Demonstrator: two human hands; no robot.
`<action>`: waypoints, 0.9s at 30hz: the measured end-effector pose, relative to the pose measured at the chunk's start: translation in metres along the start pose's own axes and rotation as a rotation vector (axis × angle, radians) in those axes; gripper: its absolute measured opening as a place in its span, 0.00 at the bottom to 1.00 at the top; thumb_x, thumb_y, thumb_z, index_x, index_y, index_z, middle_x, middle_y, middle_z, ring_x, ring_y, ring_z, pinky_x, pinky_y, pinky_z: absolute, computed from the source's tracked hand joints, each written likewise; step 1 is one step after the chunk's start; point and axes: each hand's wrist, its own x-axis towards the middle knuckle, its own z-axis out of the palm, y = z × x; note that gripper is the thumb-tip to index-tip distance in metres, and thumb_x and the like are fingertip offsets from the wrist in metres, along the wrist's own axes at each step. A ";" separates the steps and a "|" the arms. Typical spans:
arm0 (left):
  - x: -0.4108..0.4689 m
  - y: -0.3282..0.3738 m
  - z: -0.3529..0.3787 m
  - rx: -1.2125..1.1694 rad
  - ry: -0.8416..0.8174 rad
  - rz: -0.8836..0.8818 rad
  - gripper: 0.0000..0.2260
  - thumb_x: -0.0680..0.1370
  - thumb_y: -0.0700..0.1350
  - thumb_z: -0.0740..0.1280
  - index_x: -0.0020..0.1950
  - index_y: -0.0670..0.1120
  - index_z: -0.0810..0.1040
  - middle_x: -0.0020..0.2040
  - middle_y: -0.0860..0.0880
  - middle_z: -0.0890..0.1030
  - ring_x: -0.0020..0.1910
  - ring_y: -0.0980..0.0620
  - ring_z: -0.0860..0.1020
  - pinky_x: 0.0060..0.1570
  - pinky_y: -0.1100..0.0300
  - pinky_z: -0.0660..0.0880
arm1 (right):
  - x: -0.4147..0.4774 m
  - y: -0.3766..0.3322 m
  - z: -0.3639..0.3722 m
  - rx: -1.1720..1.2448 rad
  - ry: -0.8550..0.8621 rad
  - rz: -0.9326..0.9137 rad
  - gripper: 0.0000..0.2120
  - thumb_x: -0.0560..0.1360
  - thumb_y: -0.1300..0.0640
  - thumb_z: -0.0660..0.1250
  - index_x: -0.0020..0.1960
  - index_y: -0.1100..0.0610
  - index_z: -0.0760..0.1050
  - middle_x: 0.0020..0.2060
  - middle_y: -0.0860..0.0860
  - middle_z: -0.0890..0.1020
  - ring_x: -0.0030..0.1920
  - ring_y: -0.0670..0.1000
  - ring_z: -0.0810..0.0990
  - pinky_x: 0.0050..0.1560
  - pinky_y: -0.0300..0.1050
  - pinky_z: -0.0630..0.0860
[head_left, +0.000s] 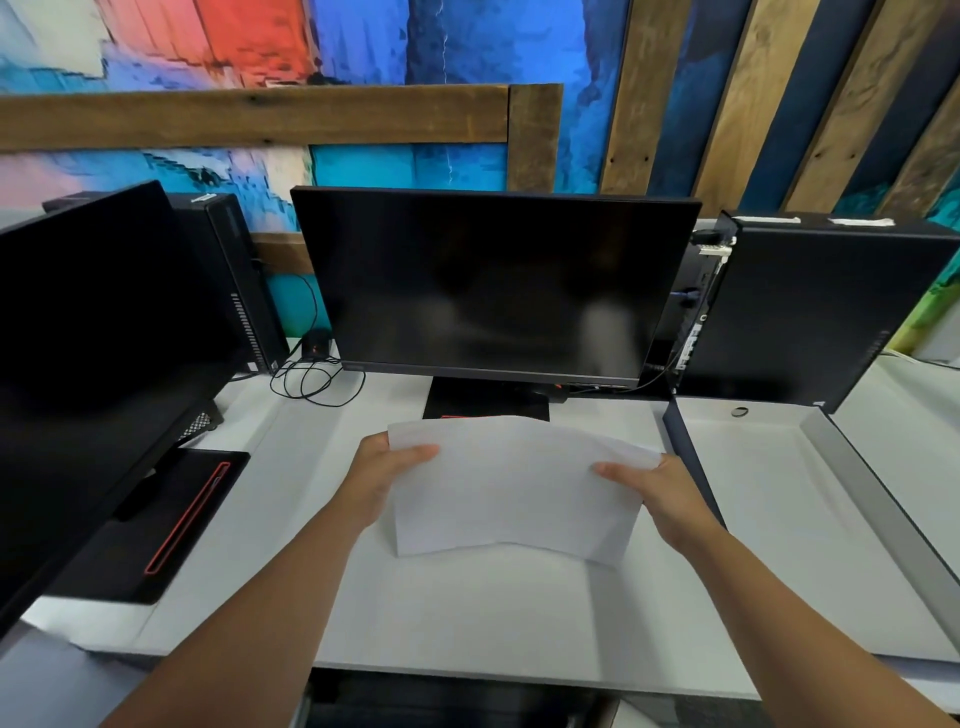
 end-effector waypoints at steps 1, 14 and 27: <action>0.000 0.001 0.000 -0.001 0.000 0.001 0.09 0.69 0.34 0.73 0.47 0.42 0.83 0.45 0.44 0.85 0.43 0.47 0.83 0.45 0.57 0.79 | 0.000 -0.001 0.000 0.006 0.004 0.000 0.15 0.65 0.62 0.76 0.52 0.60 0.82 0.48 0.56 0.85 0.50 0.58 0.84 0.53 0.50 0.78; -0.010 -0.012 0.001 -0.012 0.047 -0.031 0.15 0.61 0.35 0.77 0.46 0.41 0.83 0.42 0.45 0.86 0.41 0.45 0.83 0.45 0.56 0.78 | -0.005 0.011 0.010 0.012 0.064 0.004 0.12 0.65 0.65 0.76 0.47 0.58 0.82 0.45 0.54 0.85 0.45 0.56 0.83 0.44 0.47 0.78; -0.012 -0.023 0.009 0.000 0.101 -0.100 0.15 0.62 0.34 0.78 0.47 0.40 0.82 0.42 0.45 0.85 0.42 0.44 0.82 0.43 0.55 0.78 | -0.008 0.023 0.010 0.016 0.110 0.081 0.14 0.64 0.63 0.77 0.49 0.60 0.81 0.46 0.56 0.85 0.47 0.58 0.83 0.46 0.50 0.79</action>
